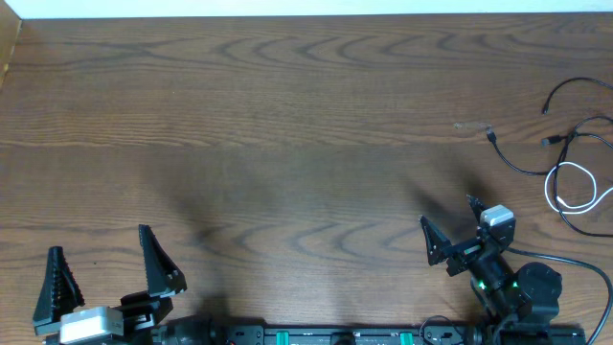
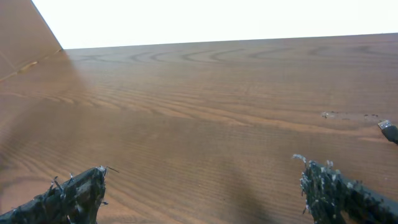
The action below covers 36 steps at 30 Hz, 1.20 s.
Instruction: Untangle cables
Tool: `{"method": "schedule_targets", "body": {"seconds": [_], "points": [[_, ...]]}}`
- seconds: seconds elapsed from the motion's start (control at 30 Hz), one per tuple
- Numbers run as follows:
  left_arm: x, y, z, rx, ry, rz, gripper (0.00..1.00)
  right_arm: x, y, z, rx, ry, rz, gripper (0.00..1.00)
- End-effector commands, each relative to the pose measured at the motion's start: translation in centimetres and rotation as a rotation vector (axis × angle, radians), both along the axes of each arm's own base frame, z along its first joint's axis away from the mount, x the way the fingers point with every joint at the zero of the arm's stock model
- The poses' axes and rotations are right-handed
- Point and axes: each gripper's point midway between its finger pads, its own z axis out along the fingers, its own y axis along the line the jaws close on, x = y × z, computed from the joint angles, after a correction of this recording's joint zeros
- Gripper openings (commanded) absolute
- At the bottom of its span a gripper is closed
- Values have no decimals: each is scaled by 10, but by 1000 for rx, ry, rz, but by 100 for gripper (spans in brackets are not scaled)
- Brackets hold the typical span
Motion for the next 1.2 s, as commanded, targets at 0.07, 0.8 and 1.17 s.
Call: {"method": "schedule_targets", "body": {"seconds": [0.07,0.8,1.17], "points": [[-4,0,5,-7,-17,2,100,-1,2,0,-12,-11,13,99],[-1,-6,-2,-11,11,-52,100,-1,2,0,-12,-10,13,99],[14,-15,-82,-77,337,-118,100,-1,2,0,-12,-10,13,99]]}}
